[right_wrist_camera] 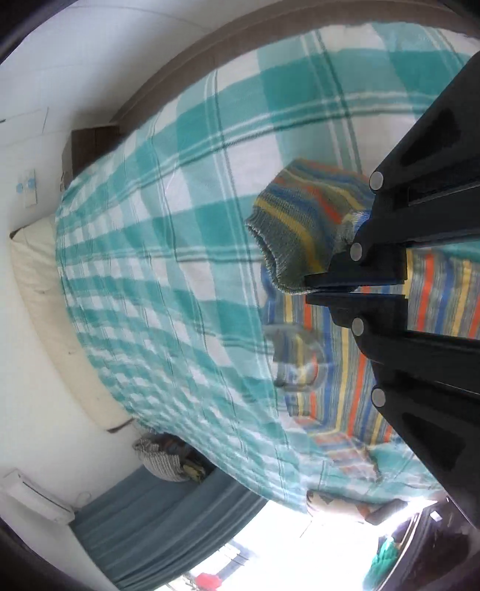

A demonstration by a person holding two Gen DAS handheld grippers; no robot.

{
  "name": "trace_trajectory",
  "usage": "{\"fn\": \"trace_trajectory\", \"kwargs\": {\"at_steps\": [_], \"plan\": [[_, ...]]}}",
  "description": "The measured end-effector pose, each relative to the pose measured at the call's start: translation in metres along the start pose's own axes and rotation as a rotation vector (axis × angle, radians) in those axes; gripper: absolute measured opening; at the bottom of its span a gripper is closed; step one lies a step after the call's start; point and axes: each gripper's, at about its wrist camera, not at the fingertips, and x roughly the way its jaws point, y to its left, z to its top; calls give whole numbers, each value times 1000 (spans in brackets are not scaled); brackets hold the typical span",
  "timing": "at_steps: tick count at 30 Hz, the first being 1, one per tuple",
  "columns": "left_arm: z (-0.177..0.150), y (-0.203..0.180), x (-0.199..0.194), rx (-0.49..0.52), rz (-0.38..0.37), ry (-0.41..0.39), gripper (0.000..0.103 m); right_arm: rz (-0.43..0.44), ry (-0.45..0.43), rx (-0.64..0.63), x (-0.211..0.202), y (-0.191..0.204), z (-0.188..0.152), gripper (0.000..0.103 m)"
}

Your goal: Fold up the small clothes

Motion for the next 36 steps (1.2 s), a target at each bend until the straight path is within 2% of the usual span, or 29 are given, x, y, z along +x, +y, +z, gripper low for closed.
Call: {"fn": "trace_trajectory", "kwargs": {"at_steps": [1,3,4,7,10,13,16,18,20,21,22,24,25,26,27,28,30,33,36], "plan": [[-1,1,1,-2,2,6,102,85,32,-11,18,21,-1,10],[-2,2,2,-8,3,15,102,175,104,-18,50,48,-6,65],[-2,3,2,-12,0,17,102,196,117,-17,60,55,-9,78],[-1,5,2,-23,-15,20,102,299,79,4,64,60,-13,78],[1,5,4,-28,-23,26,102,290,63,43,59,46,-15,78],[3,2,4,-20,-32,24,102,216,77,67,58,18,-19,78],[1,-3,5,1,-28,26,102,156,89,99,59,-9,-30,70],[-1,-8,8,17,-24,31,102,29,109,25,64,-12,-38,70],[-2,-12,10,37,-15,34,102,-75,122,-129,74,-5,-48,70],[-3,-14,11,46,-13,35,102,-91,135,-204,81,0,-56,70],[-3,-15,11,52,-12,34,102,-60,179,-260,91,3,-66,70],[-4,-16,10,57,-13,33,102,-3,381,-312,119,1,-91,66],[-4,-15,9,55,-17,34,102,13,489,-320,131,-1,-106,56],[-4,-14,8,50,-24,34,102,30,557,-364,135,3,-119,53],[-4,-12,7,43,-31,35,102,27,566,-449,129,11,-128,53],[-3,-11,7,37,-39,36,102,28,562,-516,121,19,-132,53],[-1,-9,7,24,-50,40,102,45,547,-549,103,28,-128,53],[2,-10,9,7,-67,41,102,-9,413,-593,82,51,-104,53],[4,-12,10,13,-69,39,102,-62,306,-644,91,88,-79,57]]}}
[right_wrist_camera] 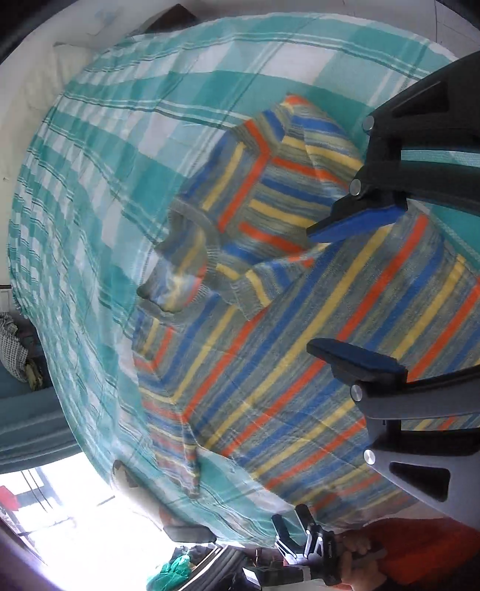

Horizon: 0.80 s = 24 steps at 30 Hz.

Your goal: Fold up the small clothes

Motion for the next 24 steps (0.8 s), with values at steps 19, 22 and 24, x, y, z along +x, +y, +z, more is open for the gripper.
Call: {"fn": "trace_trajectory", "kwargs": {"at_steps": [19,22,24], "plan": [[5,19,-4,-80,-32,14,102,223,263,-128,83,48,25,42],[5,19,-2,-77,-25,18,102,54,130,125,84,19,52,55],[6,18,0,-71,-19,17,102,-88,154,198,102,11,60,55]]}}
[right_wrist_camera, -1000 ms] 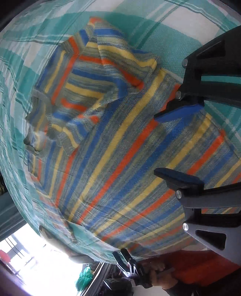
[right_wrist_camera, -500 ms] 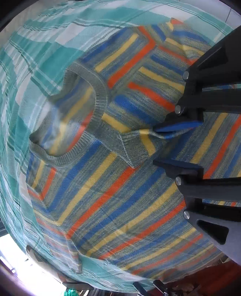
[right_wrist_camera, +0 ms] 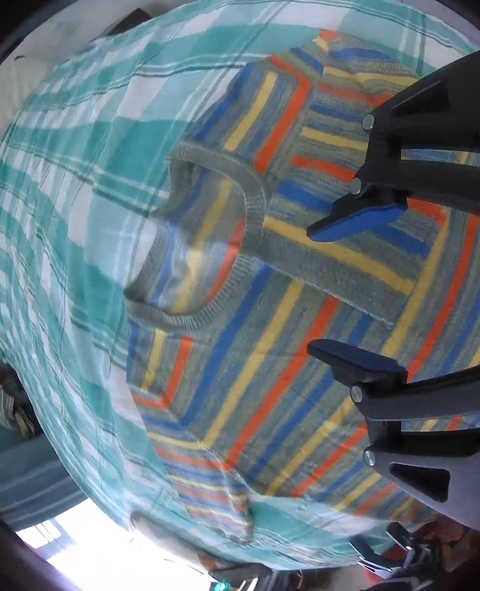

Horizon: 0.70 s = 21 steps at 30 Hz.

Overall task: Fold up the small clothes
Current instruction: 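Grasp the collar with the right gripper and fold it toward the hem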

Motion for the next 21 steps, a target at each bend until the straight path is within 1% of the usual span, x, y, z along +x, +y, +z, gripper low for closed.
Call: {"fn": "trace_trajectory", "kwargs": {"at_steps": [1,2,3,4,5,6,7,9,10,11,12,13,14,15,16,17,19,20,21], "plan": [[0,0,0,5,3,0,102,-45,23,6,11,1,1,53],[-1,-1,0,11,6,0,102,-100,60,11,24,-1,0,40],[-1,-1,0,16,8,2,102,-132,68,29,32,-3,-2,33],[-2,-1,-1,19,7,2,102,-155,47,57,31,-6,-4,11],[-2,0,-1,18,4,2,102,-172,20,95,25,-10,-5,4],[-2,1,-2,15,-1,3,102,-157,-19,141,15,-15,-5,4],[-1,1,-2,12,-4,3,102,-124,-67,177,2,-19,-6,4],[0,2,-1,6,-8,4,102,-4,-185,197,-23,-18,-4,4],[1,1,-1,5,-7,3,102,52,-222,185,-31,-16,-1,5],[1,1,0,7,-5,2,102,143,-251,175,-31,-9,6,6],[0,0,0,10,-1,2,102,212,-260,166,-28,-2,11,14],[0,0,0,13,4,0,102,224,-240,157,-22,3,13,40],[-1,0,-1,18,8,-2,102,220,-192,164,-14,4,14,60],[-2,-1,-1,22,12,-3,102,244,-160,188,-11,5,10,71],[-3,-1,-2,25,13,-6,102,283,-167,211,-13,-2,8,70],[-3,0,-3,24,12,-7,102,315,-196,238,-20,-10,0,70],[-2,1,-3,17,10,-8,102,395,-253,324,-34,-39,-13,70],[-1,2,-3,12,11,-8,102,427,-257,382,-37,-55,-24,70],[-1,2,-2,9,11,-7,102,435,-243,438,-38,-73,-34,70]]}}
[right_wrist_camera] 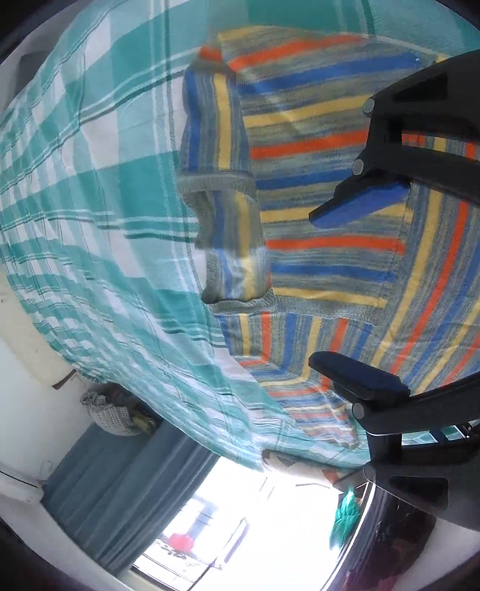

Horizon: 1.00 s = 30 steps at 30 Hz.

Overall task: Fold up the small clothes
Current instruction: 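Grasp the collar with the right gripper and fold it toward the hem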

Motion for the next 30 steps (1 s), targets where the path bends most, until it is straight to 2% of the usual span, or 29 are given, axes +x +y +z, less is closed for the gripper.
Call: {"fn": "trace_trajectory", "kwargs": {"at_steps": [1,2,3,4,5,8,10,12,13,14,15,16,18,19,21,23,25,26,27,30], "plan": [[0,0,1,0,2,0,102,-27,11,48,-7,-20,-3,70],[0,-1,2,4,7,1,102,-98,38,80,-10,-41,-8,70],[0,-2,2,11,14,0,102,-227,86,98,-11,-64,-15,69],[-1,-4,2,19,21,-1,102,-341,114,107,-14,-84,-22,43],[-1,-5,3,27,26,-2,102,-349,89,113,-25,-96,-28,28],[-4,-7,1,45,32,-8,102,-301,-59,121,-70,-98,-42,40],[-5,-7,1,50,38,-13,102,-181,-68,69,-84,-85,-59,42],[-6,-7,2,52,46,-15,102,-94,-16,14,-84,-73,-85,48],[-7,-8,3,59,56,-14,102,-105,37,-15,-77,-71,-102,49],[-9,-9,3,70,69,-14,102,-175,92,-47,-68,-73,-120,49],[-11,-10,3,84,83,-18,102,-289,140,-80,-62,-80,-137,44],[-14,-12,0,96,94,-25,102,-344,129,-113,-66,-83,-150,35],[-18,-14,-8,110,86,-45,102,-378,42,-114,-91,-79,-166,35],[-19,-15,-13,117,68,-56,102,-367,8,-102,-104,-74,-173,36],[-21,-21,-21,143,39,-79,102,-278,-25,-115,-124,-57,-191,38],[-24,-30,-22,186,38,-81,102,-196,9,-154,-129,-37,-214,45],[-29,-37,-17,219,52,-52,102,-150,82,-159,-121,-30,-243,51],[-32,-40,-14,230,58,-38,102,-164,133,-147,-113,-36,-262,51],[-34,-41,-12,238,62,-30,102,-218,153,-144,-108,-41,-276,51],[-38,-45,-14,253,67,-48,102,-322,-1,-225,-127,-30,-305,50]]}}
